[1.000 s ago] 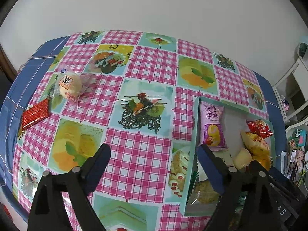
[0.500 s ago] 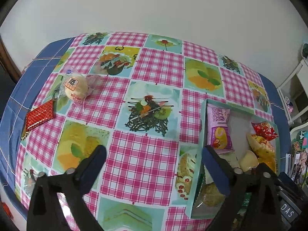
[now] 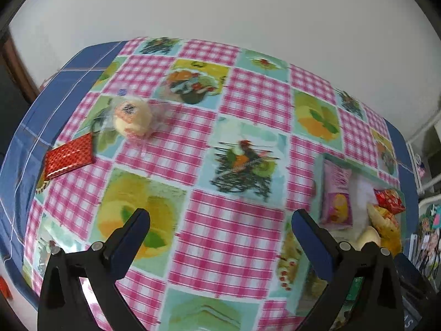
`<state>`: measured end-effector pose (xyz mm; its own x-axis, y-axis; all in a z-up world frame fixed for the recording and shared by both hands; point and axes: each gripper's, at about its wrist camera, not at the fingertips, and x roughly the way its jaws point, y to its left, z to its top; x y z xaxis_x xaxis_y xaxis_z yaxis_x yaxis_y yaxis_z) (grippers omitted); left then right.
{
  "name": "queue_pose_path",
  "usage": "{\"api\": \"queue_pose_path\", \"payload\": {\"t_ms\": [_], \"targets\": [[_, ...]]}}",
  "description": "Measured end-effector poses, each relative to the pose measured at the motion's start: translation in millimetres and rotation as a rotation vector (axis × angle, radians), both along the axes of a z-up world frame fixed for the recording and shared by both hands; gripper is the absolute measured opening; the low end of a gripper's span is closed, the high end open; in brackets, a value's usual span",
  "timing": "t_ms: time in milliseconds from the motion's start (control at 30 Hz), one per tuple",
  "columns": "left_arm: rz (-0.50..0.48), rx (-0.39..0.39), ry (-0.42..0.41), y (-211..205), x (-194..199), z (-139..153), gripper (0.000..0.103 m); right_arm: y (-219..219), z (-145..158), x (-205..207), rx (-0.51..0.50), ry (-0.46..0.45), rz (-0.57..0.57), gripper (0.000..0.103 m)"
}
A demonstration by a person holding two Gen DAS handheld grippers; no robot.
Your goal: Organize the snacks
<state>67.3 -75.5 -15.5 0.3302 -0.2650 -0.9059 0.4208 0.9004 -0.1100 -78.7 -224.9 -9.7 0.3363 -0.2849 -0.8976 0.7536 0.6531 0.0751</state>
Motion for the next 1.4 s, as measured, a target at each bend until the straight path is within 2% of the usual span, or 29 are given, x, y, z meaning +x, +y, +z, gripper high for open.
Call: {"api": "queue_pose_path", "payload": {"t_ms": [367,633,1067,1233,1333,1400], "targets": [[0.150,0.015,-0.001,61,45,-4,0.102,44,-5,51,0.014,-0.001,0.102,0.103],[0.221,0.020,0.011,95,69,-9,0.102,73,-15,79,0.028,0.006,0.164,0.103],[0.278,0.036,0.054,121,91,-28,0.102,95,-37,107,0.044,0.047,0.213,0.103],[0.265,0.077,0.043,126,101,-35,0.102,97,-46,115,0.042,0.076,0.227,0.103],[0.240,0.127,-0.001,130,108,-40,0.102,97,-52,119,0.046,0.086,0.229,0.103],[0.218,0.130,-0.010,132,114,-44,0.102,96,-57,123,0.049,0.093,0.230,0.103]]}}
